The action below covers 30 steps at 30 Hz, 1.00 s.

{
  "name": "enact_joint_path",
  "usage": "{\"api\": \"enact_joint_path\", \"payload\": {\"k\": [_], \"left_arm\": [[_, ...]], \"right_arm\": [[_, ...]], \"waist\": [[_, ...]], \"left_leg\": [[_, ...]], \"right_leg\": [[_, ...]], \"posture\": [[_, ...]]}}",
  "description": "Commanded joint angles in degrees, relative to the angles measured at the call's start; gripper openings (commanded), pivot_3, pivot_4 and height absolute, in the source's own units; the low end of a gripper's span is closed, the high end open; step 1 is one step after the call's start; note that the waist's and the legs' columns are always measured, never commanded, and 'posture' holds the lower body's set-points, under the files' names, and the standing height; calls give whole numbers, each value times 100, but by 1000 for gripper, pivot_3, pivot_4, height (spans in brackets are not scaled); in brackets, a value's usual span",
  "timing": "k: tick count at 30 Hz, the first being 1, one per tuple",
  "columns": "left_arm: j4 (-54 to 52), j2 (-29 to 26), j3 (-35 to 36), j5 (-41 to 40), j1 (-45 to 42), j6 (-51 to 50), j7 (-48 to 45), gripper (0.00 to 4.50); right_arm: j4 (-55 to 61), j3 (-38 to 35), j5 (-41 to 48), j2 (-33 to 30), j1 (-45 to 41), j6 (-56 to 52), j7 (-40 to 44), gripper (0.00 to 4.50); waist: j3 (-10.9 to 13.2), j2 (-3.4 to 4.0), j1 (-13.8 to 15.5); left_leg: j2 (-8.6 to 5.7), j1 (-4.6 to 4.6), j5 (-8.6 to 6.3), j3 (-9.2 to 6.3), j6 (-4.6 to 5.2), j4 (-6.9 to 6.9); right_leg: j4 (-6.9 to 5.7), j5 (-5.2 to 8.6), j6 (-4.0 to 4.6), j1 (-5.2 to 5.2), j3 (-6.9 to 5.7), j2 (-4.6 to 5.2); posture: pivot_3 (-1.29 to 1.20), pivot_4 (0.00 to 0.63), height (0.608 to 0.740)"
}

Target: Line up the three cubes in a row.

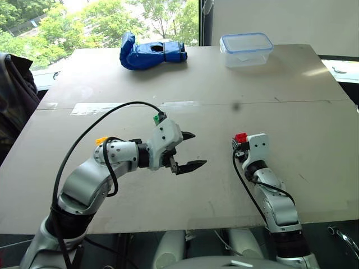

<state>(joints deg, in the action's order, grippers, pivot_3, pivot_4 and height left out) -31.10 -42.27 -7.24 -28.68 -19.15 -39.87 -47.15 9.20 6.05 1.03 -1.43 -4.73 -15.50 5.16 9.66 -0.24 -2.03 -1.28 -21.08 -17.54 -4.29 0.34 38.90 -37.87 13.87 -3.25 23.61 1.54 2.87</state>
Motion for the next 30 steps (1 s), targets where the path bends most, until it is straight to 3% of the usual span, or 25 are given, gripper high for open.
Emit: {"api": "enact_joint_path", "payload": {"k": [1, 3, 4, 16, 23, 30], "left_arm": [[-155, -25, 60, 5, -43, -8, 11, 4500], [-157, -29, 68, 2, -40, -19, 9, 4500], [-159, -35, 72, 4, -35, -25, 6, 4500], [-181, -59, 60, 34, -20, -50, 10, 4500], [-208, -64, 64, 41, 10, -54, 21, 4500], [-159, -69, 79, 70, 13, -14, -18, 4500]], "right_arm": [[90, -34, 59, 36, 42, -55, -2, 3268], [85, -30, 0, 35, 30, -27, -40, 4267], [79, -36, -16, 40, 21, -24, -62, 4466], [53, -204, 124, 214, -48, -188, -192, 4466], [147, -333, 393, 335, -86, -871, -158, 4466], [21, -78, 111, 54, -56, -1254, -68, 4466]], "waist": [[0, 0, 0], [0, 0, -1], [0, 0, -1], [0, 0, -7], [-3, -5, -11], [-10, -17, -16]], "left_leg": [[0, 0, 0, 0, 0, 0], [0, 0, 0, 0, 0, 0], [0, 0, 0, 0, 0, 0], [0, 1, 0, 0, 0, 0], [1, 5, 0, 0, 0, 0], [0, 11, 0, 1, 1, 0]], "right_leg": [[0, 0, 0, 0, 0, 0], [0, 0, 0, 0, 0, 0], [0, 0, 0, 0, 0, 0], [-1, 0, 0, 0, 0, 0], [-3, 0, 0, -2, 1, 0], [-3, 0, 0, -7, 1, 0]], "posture": [[0, 150, 740], [0, 150, 740], [0, 150, 740], [0, 150, 740], [0, 150, 740], [0, 150, 740]]}}
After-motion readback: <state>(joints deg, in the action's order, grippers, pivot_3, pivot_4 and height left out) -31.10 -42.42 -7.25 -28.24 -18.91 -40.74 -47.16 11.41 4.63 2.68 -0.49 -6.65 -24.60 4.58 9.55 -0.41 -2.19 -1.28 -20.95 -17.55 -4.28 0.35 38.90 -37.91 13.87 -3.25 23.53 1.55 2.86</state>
